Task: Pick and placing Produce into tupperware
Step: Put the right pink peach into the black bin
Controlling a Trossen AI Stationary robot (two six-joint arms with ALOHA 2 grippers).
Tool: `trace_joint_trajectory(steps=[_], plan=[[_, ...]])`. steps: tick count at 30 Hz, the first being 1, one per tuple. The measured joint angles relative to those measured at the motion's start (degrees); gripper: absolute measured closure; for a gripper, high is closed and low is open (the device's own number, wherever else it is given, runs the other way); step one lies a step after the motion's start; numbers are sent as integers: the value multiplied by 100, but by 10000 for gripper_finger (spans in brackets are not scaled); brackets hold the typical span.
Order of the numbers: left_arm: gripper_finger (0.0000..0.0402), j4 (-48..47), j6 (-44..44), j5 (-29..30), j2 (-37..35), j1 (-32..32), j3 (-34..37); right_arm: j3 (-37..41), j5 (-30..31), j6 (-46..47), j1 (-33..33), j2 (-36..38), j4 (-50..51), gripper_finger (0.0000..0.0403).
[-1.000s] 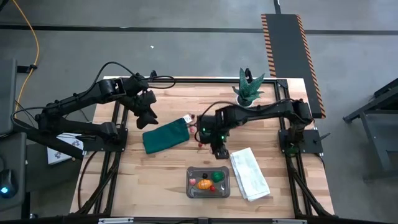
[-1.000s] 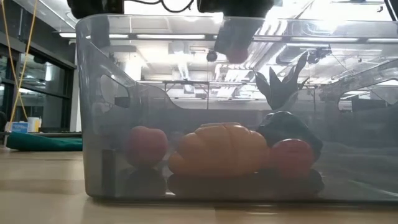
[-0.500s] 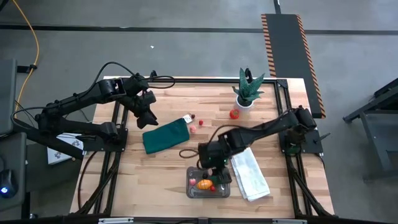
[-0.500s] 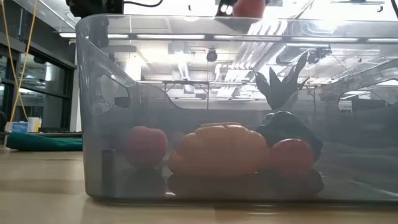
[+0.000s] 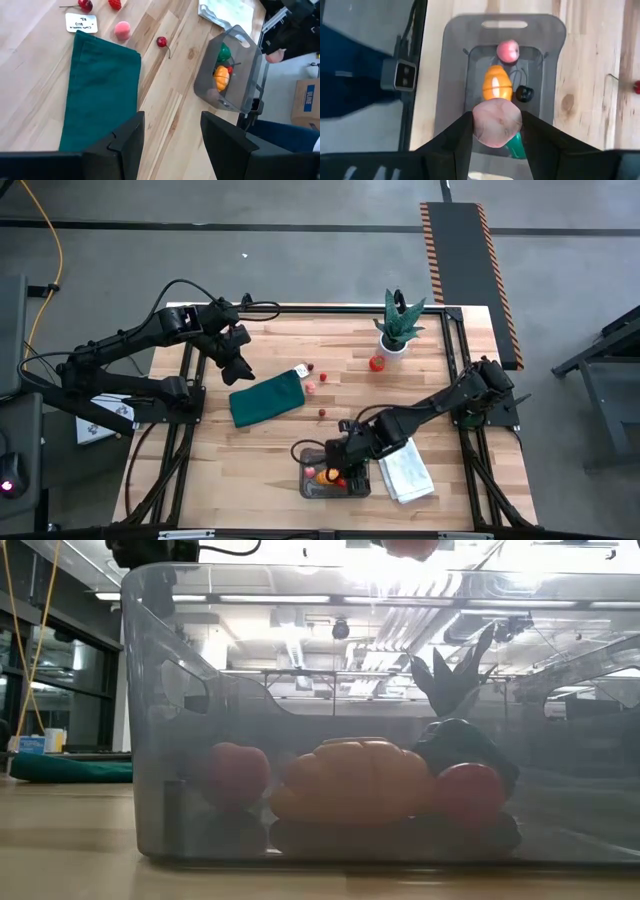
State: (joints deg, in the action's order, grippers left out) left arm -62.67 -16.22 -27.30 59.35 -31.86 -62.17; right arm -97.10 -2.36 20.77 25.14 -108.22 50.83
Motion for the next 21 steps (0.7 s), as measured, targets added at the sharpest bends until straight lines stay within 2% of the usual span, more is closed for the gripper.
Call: trace_joint_trajectory(steps=[10,21], plan=[[220,0,-119,107,-1,0,0,0,420,988,280,0,-94,263],[220,7,-209,177,-2,1,0,153,681,1671,281,-200,-94,263]])
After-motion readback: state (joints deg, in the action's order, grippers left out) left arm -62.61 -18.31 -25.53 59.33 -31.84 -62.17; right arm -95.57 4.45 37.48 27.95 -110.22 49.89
